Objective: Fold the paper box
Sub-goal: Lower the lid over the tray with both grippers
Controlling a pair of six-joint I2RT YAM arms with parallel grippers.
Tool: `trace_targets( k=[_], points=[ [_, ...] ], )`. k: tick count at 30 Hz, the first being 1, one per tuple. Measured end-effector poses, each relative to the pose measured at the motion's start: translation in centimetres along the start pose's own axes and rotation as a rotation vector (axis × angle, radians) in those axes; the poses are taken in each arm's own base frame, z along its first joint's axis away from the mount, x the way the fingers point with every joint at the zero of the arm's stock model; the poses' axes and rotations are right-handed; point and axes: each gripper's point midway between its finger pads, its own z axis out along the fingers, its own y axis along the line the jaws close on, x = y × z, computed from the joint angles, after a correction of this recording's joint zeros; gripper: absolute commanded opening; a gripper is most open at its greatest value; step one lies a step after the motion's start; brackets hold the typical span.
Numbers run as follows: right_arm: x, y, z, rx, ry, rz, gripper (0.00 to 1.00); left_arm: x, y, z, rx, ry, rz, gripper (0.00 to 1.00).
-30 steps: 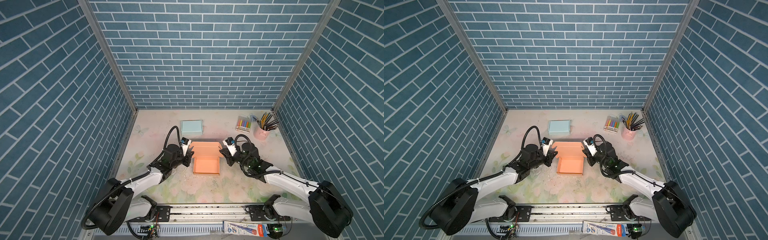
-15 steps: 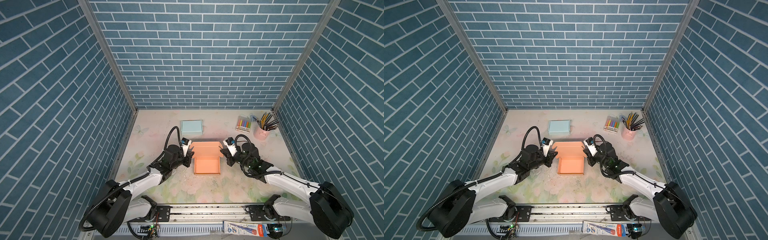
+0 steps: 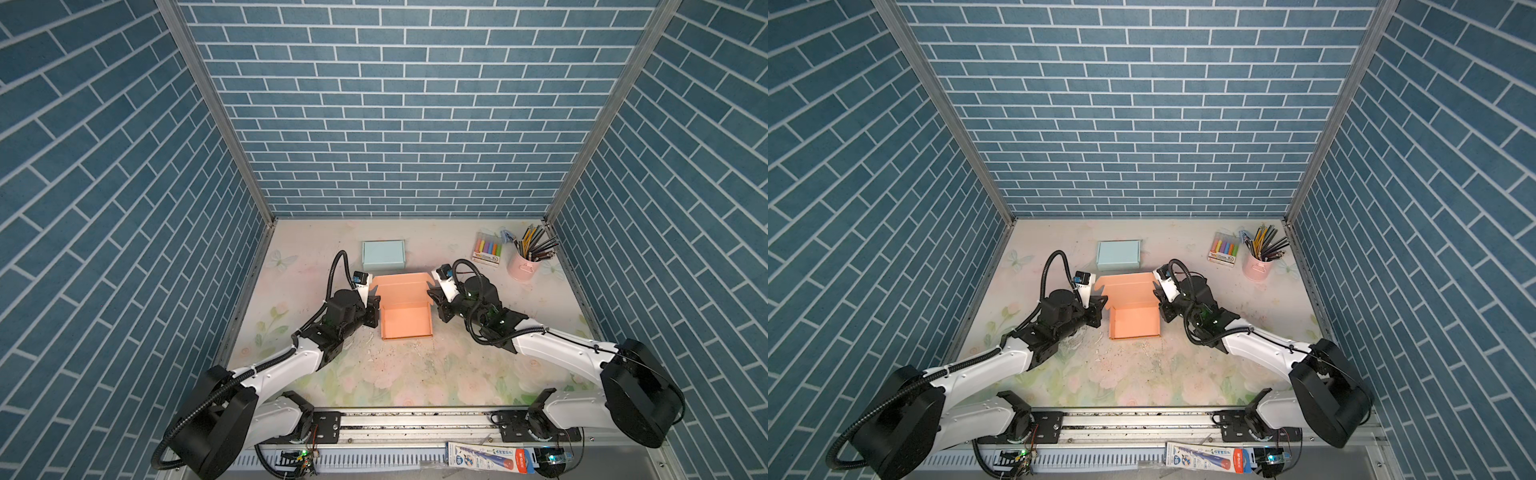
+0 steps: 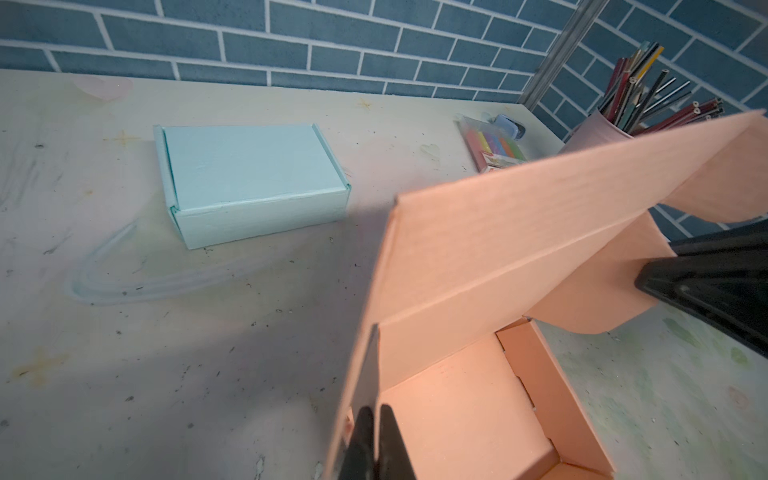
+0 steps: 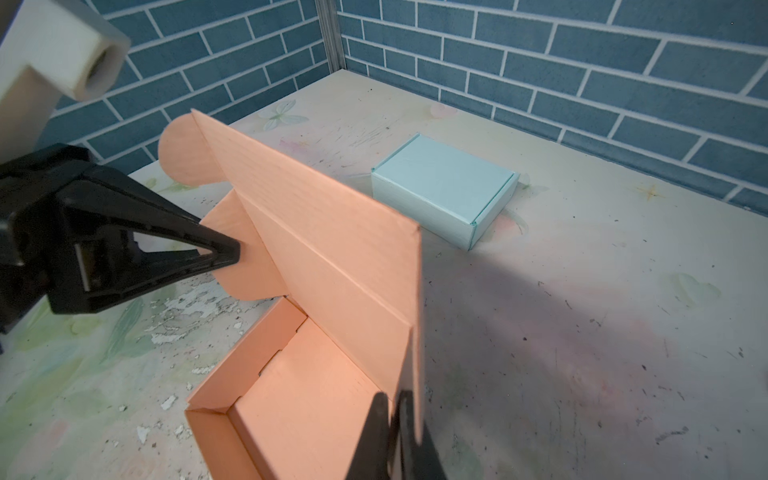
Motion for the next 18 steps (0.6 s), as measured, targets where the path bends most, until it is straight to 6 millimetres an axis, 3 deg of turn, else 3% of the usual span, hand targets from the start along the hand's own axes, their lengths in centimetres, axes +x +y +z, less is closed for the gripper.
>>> trace_targets(
  k=[4, 11, 18],
  points=[
    [0.4, 0.4, 0.8, -0.01, 0.003, 0.042, 0.17, -0.2, 0.5, 0.0, -0.028, -0.028, -0.007, 0.07],
    [1.2, 0.8, 2.0, -0.015, 0.027, 0.093, 0.17, 0.0, 1.3, 0.3, -0.066, -0.05, 0.01, 0.07],
    [1.2, 1.2, 2.1, -0.022, 0.029, 0.111, 0.17, 1.4, 1.5, 0.4, -0.067, -0.063, 0.034, 0.07]
  ],
)
